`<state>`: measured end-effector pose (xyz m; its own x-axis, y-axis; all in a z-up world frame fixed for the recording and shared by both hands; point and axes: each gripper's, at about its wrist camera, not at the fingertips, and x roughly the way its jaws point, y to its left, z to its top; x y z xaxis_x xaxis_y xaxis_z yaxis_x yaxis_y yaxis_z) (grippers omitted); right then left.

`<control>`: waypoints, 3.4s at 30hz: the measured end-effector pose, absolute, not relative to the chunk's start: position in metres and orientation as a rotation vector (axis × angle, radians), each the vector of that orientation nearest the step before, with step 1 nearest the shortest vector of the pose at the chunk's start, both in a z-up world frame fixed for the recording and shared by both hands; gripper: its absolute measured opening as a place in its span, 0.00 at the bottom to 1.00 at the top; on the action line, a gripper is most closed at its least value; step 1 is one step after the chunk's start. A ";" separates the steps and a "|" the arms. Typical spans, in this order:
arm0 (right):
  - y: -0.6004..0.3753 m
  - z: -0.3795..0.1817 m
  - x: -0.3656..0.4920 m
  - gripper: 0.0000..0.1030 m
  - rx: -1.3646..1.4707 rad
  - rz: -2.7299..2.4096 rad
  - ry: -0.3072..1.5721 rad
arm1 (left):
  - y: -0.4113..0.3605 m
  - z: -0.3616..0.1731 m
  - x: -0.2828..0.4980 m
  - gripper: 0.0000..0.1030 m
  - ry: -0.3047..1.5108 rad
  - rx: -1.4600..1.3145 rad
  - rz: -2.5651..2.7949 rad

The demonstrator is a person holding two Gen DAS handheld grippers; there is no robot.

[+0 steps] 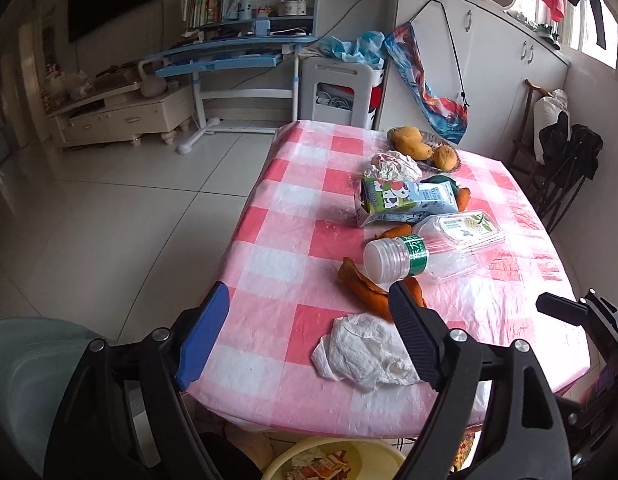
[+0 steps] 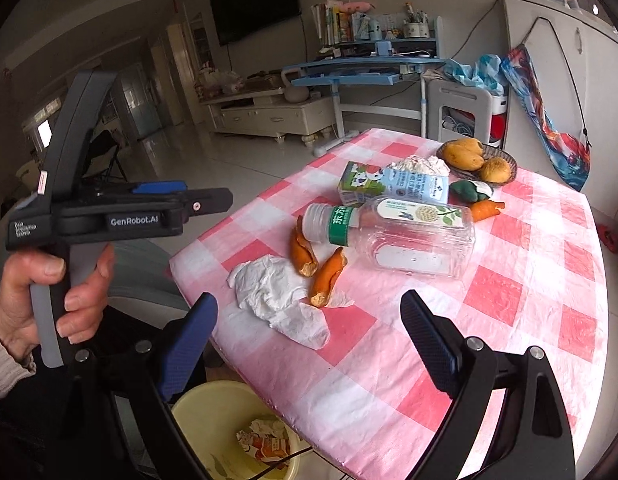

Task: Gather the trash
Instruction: 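Raise both tools back toward the table, then grasp the second white tissue with the left tool, then carry the tissue to the yellow bin and open the left tool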

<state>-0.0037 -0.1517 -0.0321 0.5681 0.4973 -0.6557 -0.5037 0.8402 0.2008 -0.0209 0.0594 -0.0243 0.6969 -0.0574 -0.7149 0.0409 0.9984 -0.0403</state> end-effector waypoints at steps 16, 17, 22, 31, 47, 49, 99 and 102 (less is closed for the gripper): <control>-0.132 -0.052 0.003 0.77 -0.010 0.608 0.819 | 0.084 -0.029 -0.011 0.78 0.840 -0.034 0.052; -0.129 -0.054 0.004 0.74 -0.012 0.610 0.828 | 0.088 -0.029 -0.010 0.78 0.846 -0.049 0.057; -0.116 -0.062 0.008 0.69 -0.021 0.621 0.853 | 0.096 -0.036 -0.006 0.78 0.877 -0.088 0.066; -0.125 -0.063 0.023 0.64 0.018 0.509 0.869 | 0.072 -0.060 -0.001 0.78 0.960 -0.023 -0.002; -0.113 -0.085 0.050 0.18 0.017 0.471 0.985 | 0.061 -0.066 -0.008 0.78 0.986 0.003 -0.084; -0.121 -0.084 0.050 0.16 0.064 0.472 0.989 | 0.052 -0.068 -0.009 0.78 0.991 0.024 -0.120; -0.113 -0.056 -0.032 0.15 -0.016 0.881 1.003 | 0.051 -0.033 -0.087 0.10 0.897 0.012 -0.329; -0.098 -0.063 -0.048 0.15 -0.076 0.941 1.039 | 0.058 -0.040 -0.104 0.10 0.936 -0.002 -0.315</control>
